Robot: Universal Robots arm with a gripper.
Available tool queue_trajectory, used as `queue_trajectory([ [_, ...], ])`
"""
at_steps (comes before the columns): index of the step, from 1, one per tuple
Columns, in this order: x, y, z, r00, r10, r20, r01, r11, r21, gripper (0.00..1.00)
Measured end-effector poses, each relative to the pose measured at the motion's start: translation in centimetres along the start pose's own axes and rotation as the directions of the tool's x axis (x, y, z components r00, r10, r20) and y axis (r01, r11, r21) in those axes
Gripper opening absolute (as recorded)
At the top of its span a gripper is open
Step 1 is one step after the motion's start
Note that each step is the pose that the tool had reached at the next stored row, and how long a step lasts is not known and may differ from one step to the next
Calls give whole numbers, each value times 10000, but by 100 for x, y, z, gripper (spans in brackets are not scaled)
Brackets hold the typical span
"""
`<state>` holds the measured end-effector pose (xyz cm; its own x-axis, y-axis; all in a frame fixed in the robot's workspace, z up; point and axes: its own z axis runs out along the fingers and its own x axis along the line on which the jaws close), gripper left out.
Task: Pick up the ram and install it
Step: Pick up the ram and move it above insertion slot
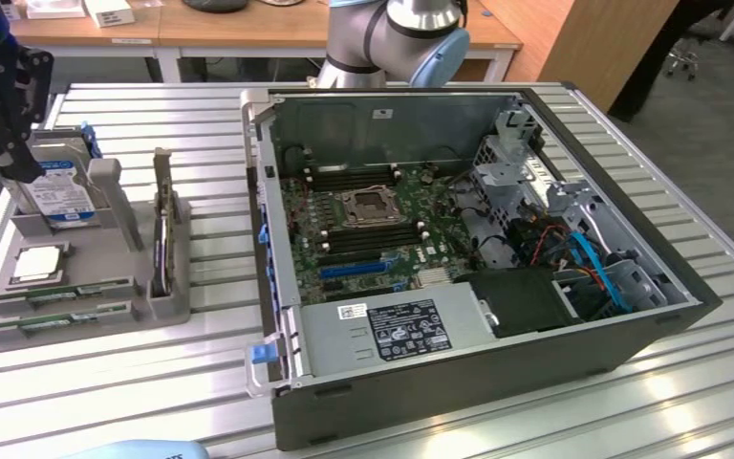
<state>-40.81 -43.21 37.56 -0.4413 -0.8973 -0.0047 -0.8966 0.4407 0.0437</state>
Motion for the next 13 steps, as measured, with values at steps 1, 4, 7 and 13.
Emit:
queue_trajectory([
  [1,0,0,0,9999,-118,-6,118,9999,0,10],
  [4,-1,-1,0,9989,-477,-21,477,9989,-2,10],
  [7,-1,-2,0,9966,-825,-36,825,9966,-5,10],
  [13,-3,-5,1,9885,-1509,-66,1509,9886,-12,10],
])
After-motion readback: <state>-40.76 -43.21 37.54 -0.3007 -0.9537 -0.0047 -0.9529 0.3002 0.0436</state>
